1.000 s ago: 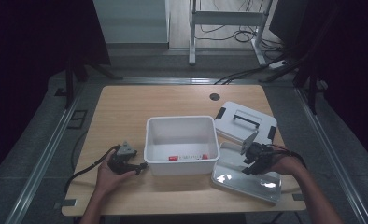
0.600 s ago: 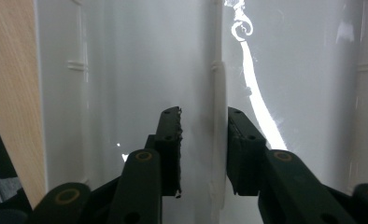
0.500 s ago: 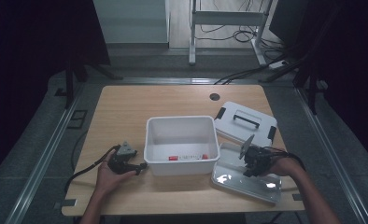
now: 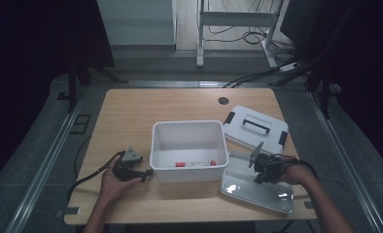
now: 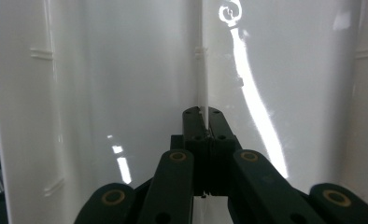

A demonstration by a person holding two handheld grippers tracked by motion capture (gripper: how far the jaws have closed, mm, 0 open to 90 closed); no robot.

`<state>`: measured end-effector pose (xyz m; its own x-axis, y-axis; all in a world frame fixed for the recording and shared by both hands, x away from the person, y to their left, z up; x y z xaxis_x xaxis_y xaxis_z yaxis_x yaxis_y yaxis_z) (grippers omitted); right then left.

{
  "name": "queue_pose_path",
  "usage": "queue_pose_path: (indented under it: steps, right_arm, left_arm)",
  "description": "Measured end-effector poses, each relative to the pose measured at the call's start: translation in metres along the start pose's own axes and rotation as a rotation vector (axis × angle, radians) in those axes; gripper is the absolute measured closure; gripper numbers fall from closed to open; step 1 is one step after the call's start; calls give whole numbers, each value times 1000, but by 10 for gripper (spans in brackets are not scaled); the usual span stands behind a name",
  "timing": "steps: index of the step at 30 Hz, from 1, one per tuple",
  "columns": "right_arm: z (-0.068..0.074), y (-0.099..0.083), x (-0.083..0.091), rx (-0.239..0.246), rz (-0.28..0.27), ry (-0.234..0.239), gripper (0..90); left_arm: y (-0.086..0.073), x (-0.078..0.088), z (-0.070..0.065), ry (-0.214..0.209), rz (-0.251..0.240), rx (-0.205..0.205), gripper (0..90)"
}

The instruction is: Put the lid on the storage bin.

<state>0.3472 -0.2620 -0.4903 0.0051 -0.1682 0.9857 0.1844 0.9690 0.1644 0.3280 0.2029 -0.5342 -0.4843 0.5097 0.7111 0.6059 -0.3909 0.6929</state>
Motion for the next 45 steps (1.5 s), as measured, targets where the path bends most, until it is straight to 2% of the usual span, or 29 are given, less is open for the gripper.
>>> queue_pose_path:
  steps: [3, 5, 6, 7, 10, 11, 12, 13, 14, 15, 20, 26, 31, 33, 35, 36, 37, 42, 45]
  right_arm:
    - [1, 0, 4, -15, -24, 5, 887]
    - [2, -1, 10, -19, -45, 6, 887]
    - [3, -2, 19, -17, -56, 1, 887]
    - [3, -2, 19, -17, -56, 1, 887]
    - [4, -3, 34, -6, -92, -13, 886]
    - [6, -3, 46, 5, -118, -26, 887]
    - [6, -3, 46, 5, -118, -26, 887]
    - [8, -3, 57, 15, -131, -22, 887]
    - [8, -3, 57, 15, -131, -22, 887]
    - [9, -3, 67, 26, -144, -38, 887]
    - [8, 1, 89, 37, -136, -79, 887]
    - [7, -2, 103, 31, -135, -89, 888]
    - [6, -8, 115, 30, -150, -102, 889]
    - [5, -9, 126, 25, -162, -120, 889]
    - [5, -9, 130, 26, -168, -127, 889]
    - [5, -8, 139, 31, -181, -140, 889]
    - [5, -8, 139, 31, -181, -140, 889]
    - [5, 2, 156, 49, -214, -158, 889]
    - [2, 17, 158, 75, -220, -155, 889]
  left_arm:
    - [0, 0, 0, 0, 0, 0, 281]
    - [0, 0, 0, 1, -1, 0, 281]
    - [0, 0, 0, 0, -1, 0, 281]
    - [0, 0, 0, 0, -1, 0, 281]
    - [0, 0, 0, 0, 0, 0, 281]
    - [0, 0, 0, 0, -1, 0, 281]
    - [0, 0, 0, 0, 0, 0, 281]
    - [0, 0, 0, 1, 0, 0, 281]
    - [0, 0, 0, 1, 0, 0, 281]
    - [0, 0, 0, 1, -1, 0, 281]
    - [0, 0, 0, 0, -1, 0, 281]
    - [0, 0, 0, 0, -1, 0, 281]
    - [0, 0, 0, 0, -1, 1, 280]
    - [0, -1, 0, 1, -5, 6, 281]
    - [0, 0, 0, 1, -2, 4, 280]
    - [0, 0, 0, -1, -3, 6, 280]
    - [0, 0, 0, -1, -3, 6, 281]
    - [0, 0, 0, 1, -3, 6, 280]
    - [0, 0, 0, 0, -3, 5, 280]
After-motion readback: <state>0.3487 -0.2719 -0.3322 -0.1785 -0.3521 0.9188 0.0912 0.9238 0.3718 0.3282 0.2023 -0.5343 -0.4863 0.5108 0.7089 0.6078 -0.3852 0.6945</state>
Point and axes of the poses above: each handheld gripper's, and its own axes: x roughly backward along the jaws, y roughly out of its top, z roughly to its left, the point moved 2 cm from there along -x, roughly forward along the jaws, and after that the axes turned 6 degrees about x, right-handed, at the moved point
